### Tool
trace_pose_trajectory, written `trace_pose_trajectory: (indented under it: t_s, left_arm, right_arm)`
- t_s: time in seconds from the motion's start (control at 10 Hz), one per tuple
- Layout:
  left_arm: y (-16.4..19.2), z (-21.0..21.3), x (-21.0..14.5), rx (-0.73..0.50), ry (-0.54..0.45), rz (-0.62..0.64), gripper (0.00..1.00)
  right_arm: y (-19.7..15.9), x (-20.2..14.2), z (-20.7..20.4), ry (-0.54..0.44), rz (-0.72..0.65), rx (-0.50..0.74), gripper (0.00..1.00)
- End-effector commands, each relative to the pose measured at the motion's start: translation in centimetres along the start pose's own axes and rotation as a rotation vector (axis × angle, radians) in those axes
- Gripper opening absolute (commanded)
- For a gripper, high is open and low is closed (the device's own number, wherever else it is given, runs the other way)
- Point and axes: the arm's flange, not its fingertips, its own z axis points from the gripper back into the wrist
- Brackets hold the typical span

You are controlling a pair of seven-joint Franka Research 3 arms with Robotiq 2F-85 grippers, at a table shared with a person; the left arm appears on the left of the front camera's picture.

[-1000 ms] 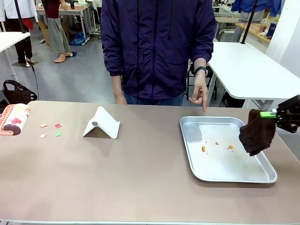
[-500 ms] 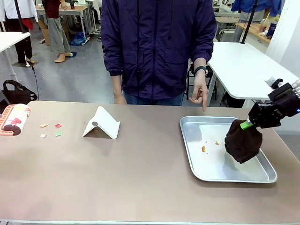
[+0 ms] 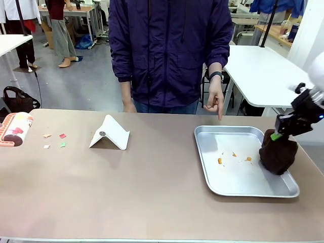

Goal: Clean the surface of the table.
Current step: If a person points to the right, clean the right side of the table with your right hand, and if they point to the left, clean the left side with your left hand.

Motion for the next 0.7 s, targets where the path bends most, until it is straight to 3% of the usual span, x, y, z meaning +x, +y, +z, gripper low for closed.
trace_pose_trajectory:
  t_s: [0.0,0.3,0.6]
  left_arm:
    - [-0.4,0.0,0.1,-0.007,-0.004,-0.004,0.0]
    - [-0.4,0.0,0.1,-0.007,-0.004,-0.004,0.0]
    - [-0.4,0.0,0.1,-0.007,-0.004,-0.004,0.0]
  right_arm:
    - [1.8,1.1,-3.8,0.016,-0.028,-0.05,0.08]
    - [4.2,1.1,-9.3,0.102,-0.056,0.049,0.08]
    - [6.3,1.0,-12.2,0.158,-0.085,0.167,0.08]
